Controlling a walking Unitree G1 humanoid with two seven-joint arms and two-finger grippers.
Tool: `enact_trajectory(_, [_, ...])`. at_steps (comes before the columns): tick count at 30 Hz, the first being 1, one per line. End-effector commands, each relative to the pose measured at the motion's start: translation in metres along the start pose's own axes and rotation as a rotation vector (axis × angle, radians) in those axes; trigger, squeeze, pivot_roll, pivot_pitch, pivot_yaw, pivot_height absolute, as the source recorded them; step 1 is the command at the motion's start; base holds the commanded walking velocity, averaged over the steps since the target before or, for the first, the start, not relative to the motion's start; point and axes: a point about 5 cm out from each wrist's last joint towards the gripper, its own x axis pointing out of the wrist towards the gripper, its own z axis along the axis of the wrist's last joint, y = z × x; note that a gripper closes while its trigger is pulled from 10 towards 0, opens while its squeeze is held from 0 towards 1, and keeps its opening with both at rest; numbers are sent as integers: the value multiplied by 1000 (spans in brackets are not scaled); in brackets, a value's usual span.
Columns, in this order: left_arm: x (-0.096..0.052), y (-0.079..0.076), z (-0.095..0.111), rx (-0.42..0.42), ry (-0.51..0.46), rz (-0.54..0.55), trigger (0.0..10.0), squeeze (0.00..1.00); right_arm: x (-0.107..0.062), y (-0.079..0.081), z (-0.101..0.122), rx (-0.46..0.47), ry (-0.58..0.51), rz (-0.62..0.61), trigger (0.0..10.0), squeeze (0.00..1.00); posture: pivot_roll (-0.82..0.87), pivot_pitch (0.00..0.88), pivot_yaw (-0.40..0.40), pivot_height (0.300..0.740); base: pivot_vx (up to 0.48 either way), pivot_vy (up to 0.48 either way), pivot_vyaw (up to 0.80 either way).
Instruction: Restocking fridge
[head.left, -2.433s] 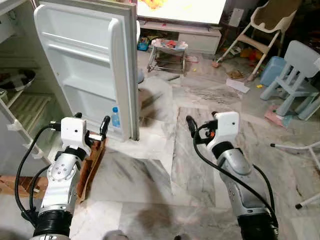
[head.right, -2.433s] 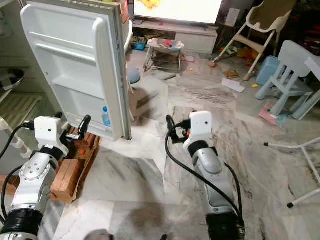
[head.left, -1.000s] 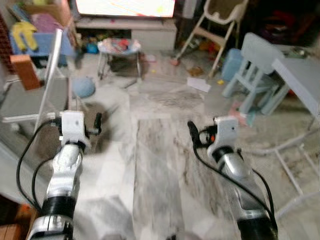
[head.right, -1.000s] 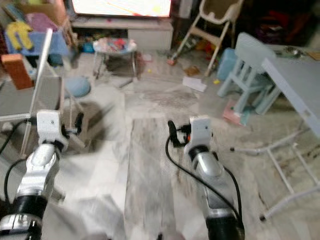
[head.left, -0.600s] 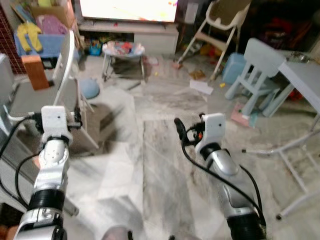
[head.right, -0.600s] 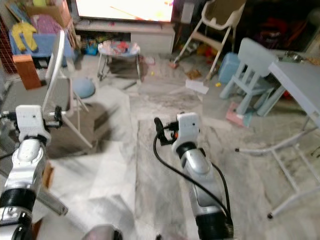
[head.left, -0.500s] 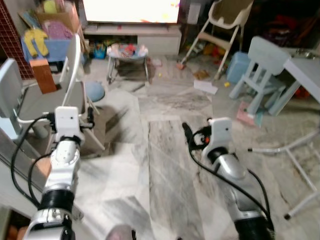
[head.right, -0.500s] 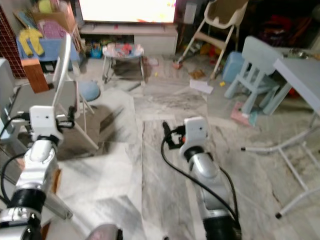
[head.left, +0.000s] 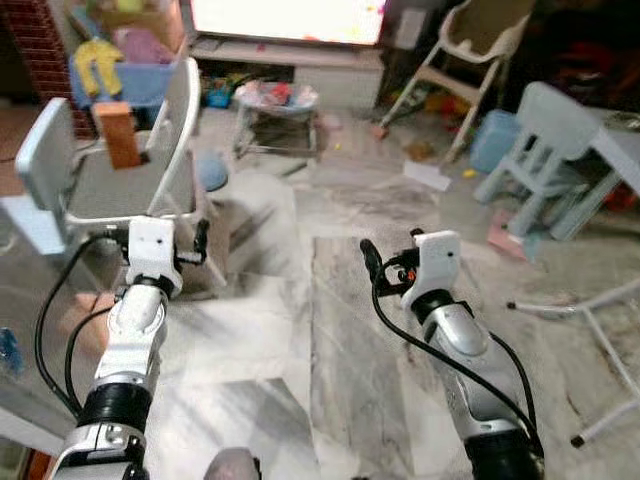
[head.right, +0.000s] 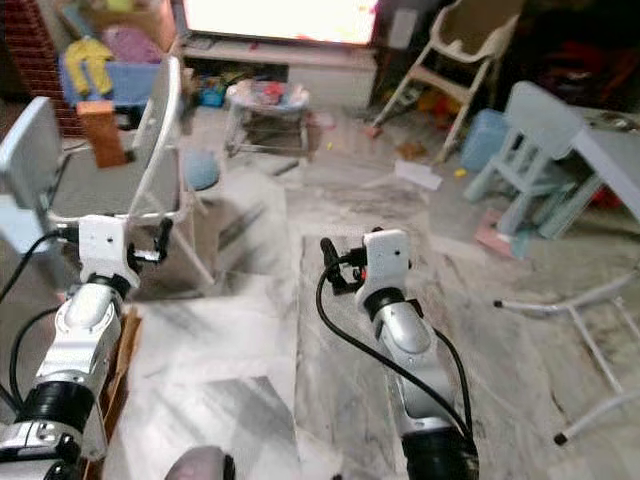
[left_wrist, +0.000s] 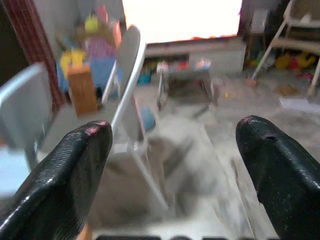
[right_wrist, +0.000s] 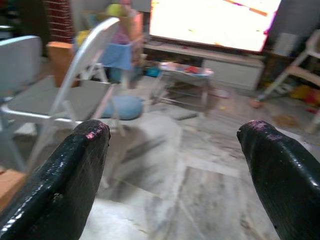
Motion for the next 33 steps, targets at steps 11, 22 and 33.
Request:
enact_trajectory(11, [-21, 12, -19, 20, 87, -19, 10000, 0, 7, -4, 4, 14, -15, -4, 10000, 0, 118, 0, -74, 740, 0, 80, 505])
enact_trajectory(22, [-21, 9, -17, -19, 95, -76, 10000, 0, 8, -6, 2, 14, -6, -11, 10000, 0, 113, 0, -76, 740, 0, 467, 0])
enact_trajectory(33, [-26, -3, -19, -99, 149, -178, 10000, 0, 8, -7, -3, 5, 17, -24, 10000, 0, 118, 0, -76, 740, -222, 373, 0])
